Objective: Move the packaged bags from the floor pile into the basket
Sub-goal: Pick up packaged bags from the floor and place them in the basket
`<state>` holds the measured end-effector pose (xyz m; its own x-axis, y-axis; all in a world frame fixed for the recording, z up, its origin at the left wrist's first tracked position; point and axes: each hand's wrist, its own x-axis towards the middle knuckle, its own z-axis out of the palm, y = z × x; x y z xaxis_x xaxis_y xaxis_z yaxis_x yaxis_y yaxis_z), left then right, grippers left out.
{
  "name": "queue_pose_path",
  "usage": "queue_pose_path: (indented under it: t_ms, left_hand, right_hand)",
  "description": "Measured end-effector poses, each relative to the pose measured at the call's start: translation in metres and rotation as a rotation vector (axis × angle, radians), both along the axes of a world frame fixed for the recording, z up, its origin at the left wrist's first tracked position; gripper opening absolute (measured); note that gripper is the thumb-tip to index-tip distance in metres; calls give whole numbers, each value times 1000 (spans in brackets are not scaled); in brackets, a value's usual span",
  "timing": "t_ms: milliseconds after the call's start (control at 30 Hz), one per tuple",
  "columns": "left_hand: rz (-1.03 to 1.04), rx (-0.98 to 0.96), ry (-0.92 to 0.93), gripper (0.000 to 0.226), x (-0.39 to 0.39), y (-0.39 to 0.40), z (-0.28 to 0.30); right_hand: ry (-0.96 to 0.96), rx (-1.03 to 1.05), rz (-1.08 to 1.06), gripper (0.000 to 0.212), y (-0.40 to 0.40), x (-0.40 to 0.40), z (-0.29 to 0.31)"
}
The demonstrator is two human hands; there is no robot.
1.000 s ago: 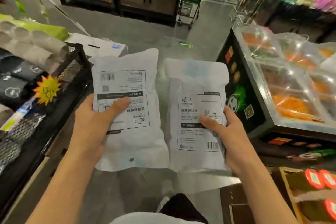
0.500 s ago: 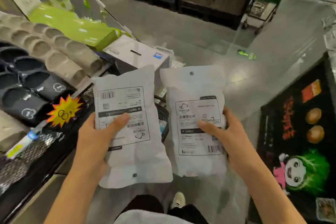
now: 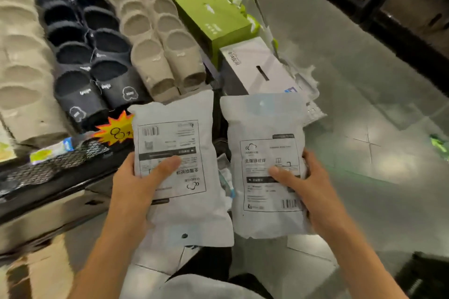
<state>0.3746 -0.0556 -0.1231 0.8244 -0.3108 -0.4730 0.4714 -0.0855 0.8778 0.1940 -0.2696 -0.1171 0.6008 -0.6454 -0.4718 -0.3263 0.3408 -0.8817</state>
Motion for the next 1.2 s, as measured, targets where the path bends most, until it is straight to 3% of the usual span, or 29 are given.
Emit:
queue_pose_path:
  t_ms: [133,267,533,933,1100,1200]
  left_hand:
    - [70,40,-1,62,22,-26,-26]
    - [182,81,28,54,30,-46,-59]
    - [338,150,94,49,20,-77,-161]
    - [383,198,95,58,23,-78,-344]
    - [407,195,99,61,18,-66,-387]
    - [422,206,112,62,14,-57,-400]
  right_hand:
    - [32,-19,135,58,-44,44,-22]
    - [62,6,224,60,-79,73,-55]
    - [113,58,385,60,-128,120,-172]
    - [180,6,492,62,-114,141,-351]
    - [227,-47,469,58,-101,134,-396]
    - [287,-183,456,48,-98,131,-414]
